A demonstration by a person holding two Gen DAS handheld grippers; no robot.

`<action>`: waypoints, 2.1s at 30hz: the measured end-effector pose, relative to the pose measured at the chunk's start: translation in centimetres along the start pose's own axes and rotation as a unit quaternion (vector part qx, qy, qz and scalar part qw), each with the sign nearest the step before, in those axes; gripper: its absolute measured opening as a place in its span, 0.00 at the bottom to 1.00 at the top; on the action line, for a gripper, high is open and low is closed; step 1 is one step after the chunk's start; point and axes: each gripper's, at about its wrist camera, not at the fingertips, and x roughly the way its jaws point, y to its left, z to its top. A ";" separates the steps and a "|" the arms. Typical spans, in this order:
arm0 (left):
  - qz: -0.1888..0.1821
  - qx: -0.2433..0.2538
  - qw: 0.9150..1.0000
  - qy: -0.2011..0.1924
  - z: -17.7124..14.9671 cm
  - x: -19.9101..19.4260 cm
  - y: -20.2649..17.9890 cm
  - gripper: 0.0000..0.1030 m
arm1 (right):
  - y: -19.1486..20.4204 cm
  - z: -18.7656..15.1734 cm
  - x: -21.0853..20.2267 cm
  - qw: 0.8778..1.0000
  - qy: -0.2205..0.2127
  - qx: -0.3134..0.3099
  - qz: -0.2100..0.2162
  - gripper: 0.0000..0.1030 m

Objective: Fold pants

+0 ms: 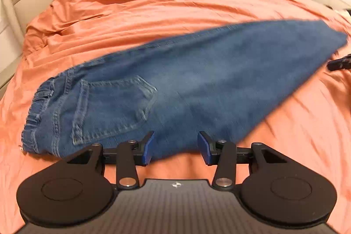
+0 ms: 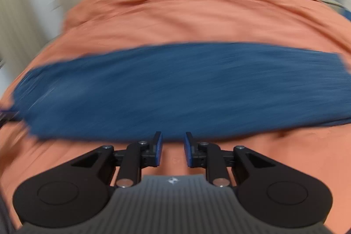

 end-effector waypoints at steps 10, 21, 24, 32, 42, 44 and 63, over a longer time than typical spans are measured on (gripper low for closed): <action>0.015 0.019 1.000 -0.005 -2.4 -1.0 0.8 0.51 | 19.4 -4.7 6.9 0.976 -0.005 -0.203 0.081 0.41; 0.077 -0.040 0.996 -0.032 -1.9 -0.4 8.3 0.51 | 24.9 -2.2 11.3 0.959 -0.030 -0.278 0.055 0.42; 0.101 -0.089 0.990 -0.032 -1.4 0.5 12.2 0.50 | 25.0 -1.7 12.3 0.962 -0.032 -0.263 0.059 0.43; 0.136 -0.113 0.984 0.012 -1.2 4.1 17.3 0.21 | 26.3 -4.0 9.4 0.951 -0.068 -0.294 0.062 0.02; 0.190 -0.099 0.975 0.050 -1.6 8.1 18.1 0.06 | 25.3 -6.4 9.9 0.958 -0.025 -0.283 0.049 0.00; 0.241 -0.095 0.964 0.054 -1.1 8.0 17.7 0.06 | 24.9 -6.1 9.4 0.960 -0.022 -0.274 0.051 0.00; 0.081 -0.059 0.993 -0.060 7.9 -1.2 3.8 0.21 | 4.1 -2.1 -4.2 0.996 -0.062 0.020 -0.060 0.04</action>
